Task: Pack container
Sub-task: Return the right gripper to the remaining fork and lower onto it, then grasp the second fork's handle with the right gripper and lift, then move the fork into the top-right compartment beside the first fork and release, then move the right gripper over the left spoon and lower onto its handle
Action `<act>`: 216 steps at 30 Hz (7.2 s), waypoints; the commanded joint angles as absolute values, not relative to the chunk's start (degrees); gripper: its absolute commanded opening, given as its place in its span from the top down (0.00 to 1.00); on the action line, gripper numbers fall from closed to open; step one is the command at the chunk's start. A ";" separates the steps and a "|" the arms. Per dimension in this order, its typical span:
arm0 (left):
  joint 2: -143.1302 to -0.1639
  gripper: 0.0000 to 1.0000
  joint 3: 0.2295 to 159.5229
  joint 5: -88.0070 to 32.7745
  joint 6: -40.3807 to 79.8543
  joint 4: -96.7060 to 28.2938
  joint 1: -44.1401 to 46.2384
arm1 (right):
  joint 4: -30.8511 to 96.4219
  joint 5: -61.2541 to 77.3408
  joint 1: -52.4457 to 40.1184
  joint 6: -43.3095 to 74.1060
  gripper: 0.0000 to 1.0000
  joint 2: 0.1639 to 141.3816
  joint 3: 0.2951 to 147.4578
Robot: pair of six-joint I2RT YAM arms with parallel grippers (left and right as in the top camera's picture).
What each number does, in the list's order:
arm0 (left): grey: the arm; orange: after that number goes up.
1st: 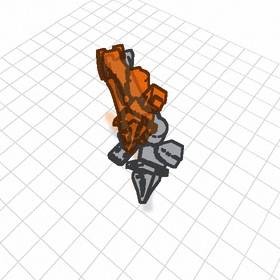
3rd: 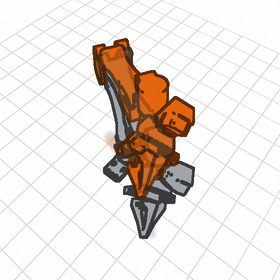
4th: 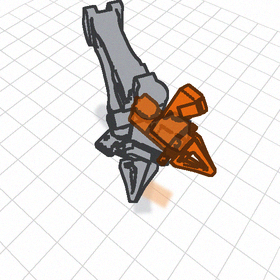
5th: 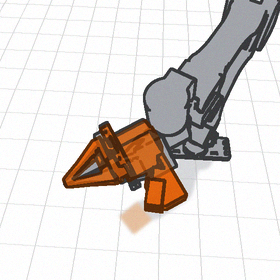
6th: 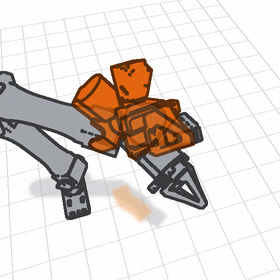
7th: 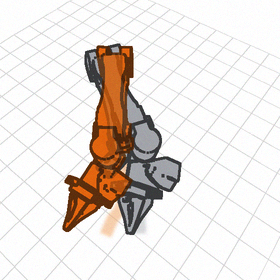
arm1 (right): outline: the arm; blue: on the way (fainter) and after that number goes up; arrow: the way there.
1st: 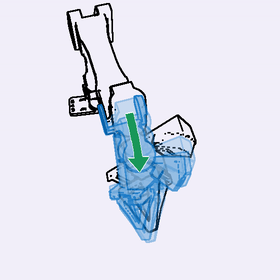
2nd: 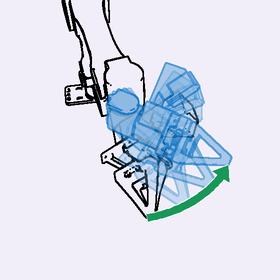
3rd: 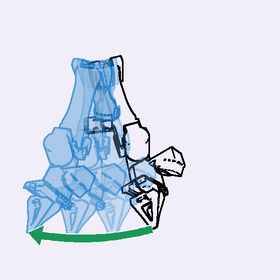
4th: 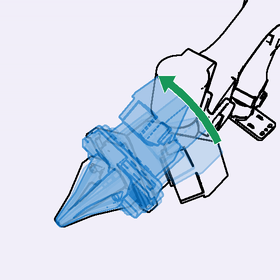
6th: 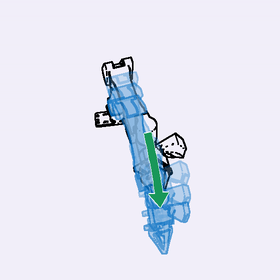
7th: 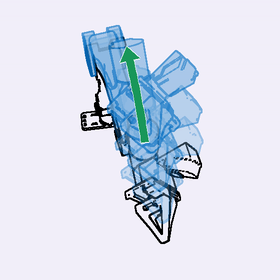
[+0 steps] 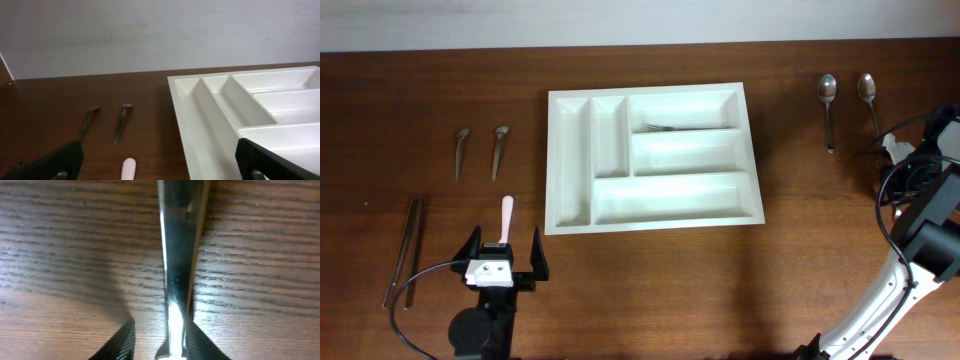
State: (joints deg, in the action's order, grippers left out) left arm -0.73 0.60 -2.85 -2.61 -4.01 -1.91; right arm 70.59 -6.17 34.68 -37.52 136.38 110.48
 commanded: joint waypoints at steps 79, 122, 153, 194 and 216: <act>-0.34 0.01 0.51 -3.66 -3.29 -4.38 -2.04 | 53.39 1.67 -16.05 99.11 0.96 137.34 122.91; -0.34 0.01 0.51 -3.66 -3.29 -4.38 -2.04 | 65.98 5.19 16.84 -14.02 0.01 136.38 140.03; -0.34 0.01 0.51 -3.66 -3.29 -4.38 -2.04 | 62.76 5.02 16.91 -15.86 0.01 148.46 140.05; -0.34 0.01 0.51 -3.66 -3.29 -4.38 -2.04 | 66.48 5.34 16.95 -19.07 0.01 152.42 140.03; -0.34 0.01 0.51 -3.66 -3.29 -4.38 -2.04 | 63.31 5.34 17.02 -19.07 0.22 153.08 140.03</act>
